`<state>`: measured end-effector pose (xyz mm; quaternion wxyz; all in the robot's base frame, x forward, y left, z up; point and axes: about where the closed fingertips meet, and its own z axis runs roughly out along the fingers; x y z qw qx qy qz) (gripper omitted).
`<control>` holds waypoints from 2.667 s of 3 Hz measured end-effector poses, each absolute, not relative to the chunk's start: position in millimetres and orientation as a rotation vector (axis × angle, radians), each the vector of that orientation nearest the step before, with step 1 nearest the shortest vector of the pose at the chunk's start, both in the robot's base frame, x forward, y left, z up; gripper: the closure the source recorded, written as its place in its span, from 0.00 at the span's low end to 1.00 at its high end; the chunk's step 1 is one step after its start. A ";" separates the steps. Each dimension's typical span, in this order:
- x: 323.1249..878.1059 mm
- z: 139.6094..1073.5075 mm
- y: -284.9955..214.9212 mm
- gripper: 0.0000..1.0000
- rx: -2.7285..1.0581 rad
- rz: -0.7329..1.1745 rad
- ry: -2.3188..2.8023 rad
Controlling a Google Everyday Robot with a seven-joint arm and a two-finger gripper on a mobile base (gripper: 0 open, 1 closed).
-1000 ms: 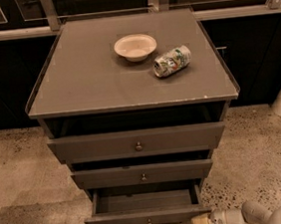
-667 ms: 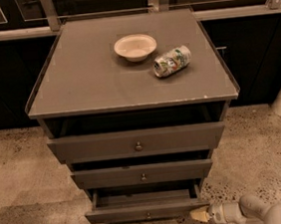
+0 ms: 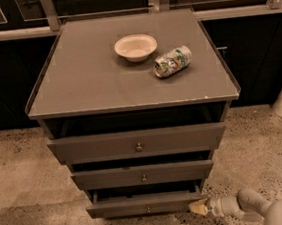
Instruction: Close bottom drawer
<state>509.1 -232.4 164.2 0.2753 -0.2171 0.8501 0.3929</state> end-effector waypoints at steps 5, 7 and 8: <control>541.5 164.5 -236.4 1.00 -0.414 0.731 2.225; 570.8 170.8 -210.2 1.00 -0.446 0.707 2.142; 569.3 172.3 -209.5 1.00 -0.453 0.716 2.142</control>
Offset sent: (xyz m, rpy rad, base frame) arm 0.0323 -0.0173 0.0110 -0.1473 -0.1884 -0.2904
